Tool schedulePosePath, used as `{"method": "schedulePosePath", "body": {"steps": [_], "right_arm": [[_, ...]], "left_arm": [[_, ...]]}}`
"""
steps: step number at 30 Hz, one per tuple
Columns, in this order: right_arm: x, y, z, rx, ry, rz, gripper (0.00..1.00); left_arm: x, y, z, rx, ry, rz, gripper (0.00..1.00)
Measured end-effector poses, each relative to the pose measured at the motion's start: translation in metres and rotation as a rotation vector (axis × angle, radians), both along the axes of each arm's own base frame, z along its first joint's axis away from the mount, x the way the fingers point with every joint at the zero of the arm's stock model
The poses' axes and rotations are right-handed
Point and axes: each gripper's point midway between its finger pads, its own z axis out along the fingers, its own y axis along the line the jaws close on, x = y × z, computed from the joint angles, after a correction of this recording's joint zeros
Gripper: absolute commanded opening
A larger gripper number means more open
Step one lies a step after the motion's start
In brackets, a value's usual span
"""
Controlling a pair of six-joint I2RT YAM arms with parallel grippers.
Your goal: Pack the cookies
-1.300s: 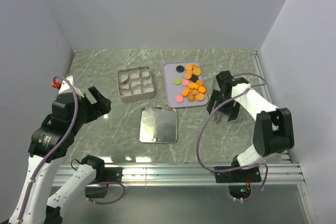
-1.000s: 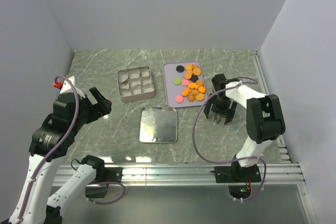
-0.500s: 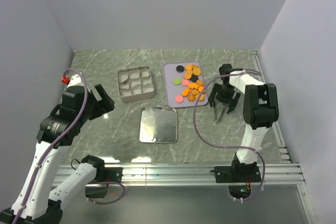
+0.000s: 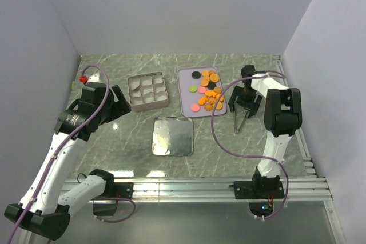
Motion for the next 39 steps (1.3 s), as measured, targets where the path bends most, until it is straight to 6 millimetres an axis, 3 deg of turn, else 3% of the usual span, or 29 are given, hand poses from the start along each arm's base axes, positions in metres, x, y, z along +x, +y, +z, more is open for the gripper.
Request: {"method": "schedulePosePath", "body": {"steps": [11, 18, 26, 29, 33, 36, 39], "right_arm": [[-0.006, -0.003, -0.001, -0.009, -0.039, 0.022, 0.83], [-0.006, -0.002, -0.001, -0.008, -0.037, 0.028, 0.65], [-0.013, -0.004, 0.008, -0.035, -0.009, 0.046, 0.61], [-0.014, -0.005, 0.033, -0.059, -0.016, 0.062, 0.61], [-0.002, 0.003, 0.095, -0.076, -0.149, 0.086, 0.61], [-0.008, 0.009, 0.135, -0.071, -0.244, 0.1, 0.61], [-0.022, 0.011, 0.149, -0.065, -0.269, 0.103, 0.6]], "left_arm": [[-0.022, 0.003, 0.003, -0.053, -0.046, 0.009, 0.86], [-0.035, 0.007, 0.01, -0.062, -0.077, 0.009, 0.87], [-0.049, 0.013, 0.013, -0.062, -0.097, 0.014, 0.88], [-0.049, 0.013, 0.013, -0.062, -0.098, 0.014, 0.88], [-0.047, 0.012, 0.015, -0.064, -0.106, 0.01, 0.88], [-0.046, 0.01, 0.014, -0.071, -0.107, 0.002, 0.87], [-0.045, 0.007, 0.013, -0.08, -0.107, -0.009, 0.87]]}}
